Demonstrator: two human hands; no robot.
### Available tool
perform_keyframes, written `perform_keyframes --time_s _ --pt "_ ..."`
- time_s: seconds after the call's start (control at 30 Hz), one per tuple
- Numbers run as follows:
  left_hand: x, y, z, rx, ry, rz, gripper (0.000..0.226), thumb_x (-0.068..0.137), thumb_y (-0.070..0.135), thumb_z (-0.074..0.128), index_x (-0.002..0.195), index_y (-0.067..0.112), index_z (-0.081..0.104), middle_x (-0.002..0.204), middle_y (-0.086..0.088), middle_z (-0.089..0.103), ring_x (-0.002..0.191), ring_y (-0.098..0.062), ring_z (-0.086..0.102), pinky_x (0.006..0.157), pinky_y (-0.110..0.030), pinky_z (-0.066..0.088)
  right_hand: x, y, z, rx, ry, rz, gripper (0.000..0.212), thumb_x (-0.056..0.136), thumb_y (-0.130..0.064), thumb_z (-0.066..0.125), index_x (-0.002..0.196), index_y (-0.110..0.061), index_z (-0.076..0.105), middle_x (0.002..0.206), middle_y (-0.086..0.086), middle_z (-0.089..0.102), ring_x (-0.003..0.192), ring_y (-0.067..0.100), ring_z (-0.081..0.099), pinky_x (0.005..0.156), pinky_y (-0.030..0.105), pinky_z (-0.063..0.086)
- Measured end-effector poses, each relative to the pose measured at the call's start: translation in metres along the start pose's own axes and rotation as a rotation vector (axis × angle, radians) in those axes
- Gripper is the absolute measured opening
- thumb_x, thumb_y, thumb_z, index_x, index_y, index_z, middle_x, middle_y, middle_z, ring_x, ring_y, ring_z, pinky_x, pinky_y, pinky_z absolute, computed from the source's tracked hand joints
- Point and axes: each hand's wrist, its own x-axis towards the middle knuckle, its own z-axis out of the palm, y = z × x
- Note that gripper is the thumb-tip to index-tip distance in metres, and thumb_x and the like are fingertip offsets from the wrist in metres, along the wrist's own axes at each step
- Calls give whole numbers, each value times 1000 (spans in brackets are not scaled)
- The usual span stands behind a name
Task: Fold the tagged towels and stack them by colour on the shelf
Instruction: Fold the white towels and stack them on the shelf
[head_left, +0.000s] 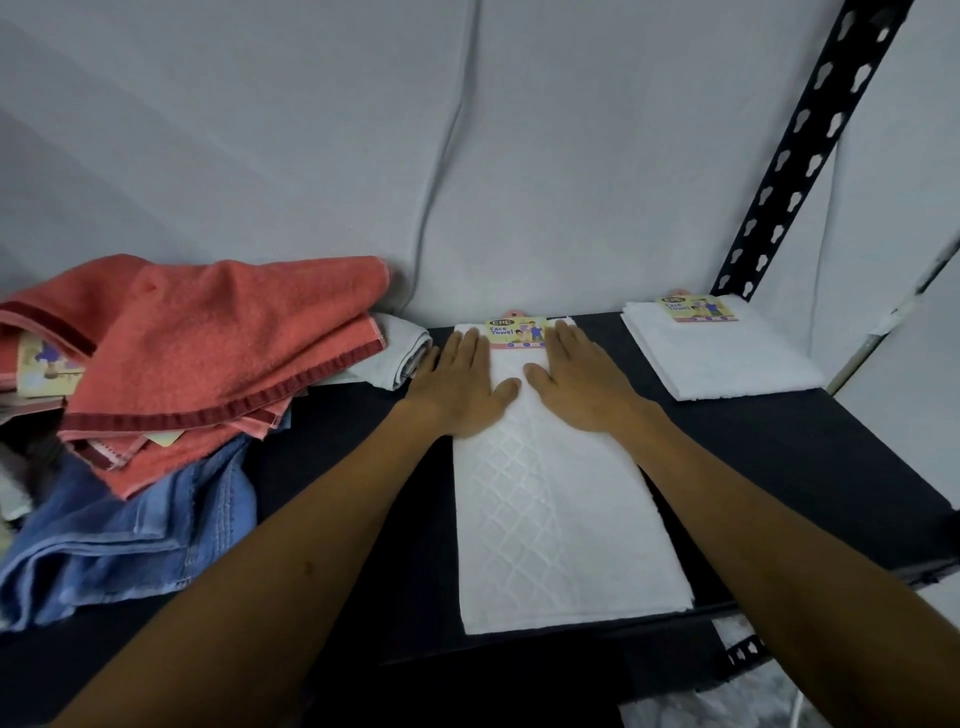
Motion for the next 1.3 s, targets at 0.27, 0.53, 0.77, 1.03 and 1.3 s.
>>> perform_keyframes --time_s 0.27,0.53,0.77,1.03,1.3 --pt "-23 7 -3 -26 401 118 51 95 38 41 130 1 46 133 -14 48 130 -32 41 98 -45 39 -32 -14 -28 108 308 42 42 95 -23 52 131 -1 53 141 14 49 130 30 45 104 44 36" --pt "-103 13 14 -64 -1 217 77 97 63 23 158 19 5 165 1 -5 150 -9 -9 123 -42 -3 -137 -22 -31 113 -60 -120 56 103 -44 35 152 -17 31 161 4 23 149 18 15 119 40 16" --pt "-113 17 0 46 -41 206 76 95 68 17 157 25 9 165 2 6 149 -13 4 118 -44 7 -135 -2 -39 -52 -189 -149 55 104 -48 19 156 -30 18 164 -7 9 151 14 2 121 48 7" --pt "-109 30 -28 -414 179 341 30 101 31 49 127 25 63 108 7 71 104 -13 62 97 -30 45 -144 -31 -49 36 -5 183 39 100 -38 40 113 -9 61 118 8 63 107 29 56 95 41 41" --pt "-53 24 -12 -23 -15 315 54 102 49 37 151 30 32 163 -1 18 151 -20 7 121 -47 8 -175 -7 -27 -27 -166 -60 72 95 -65 12 157 -28 0 165 -3 -8 150 12 -12 122 43 -4"
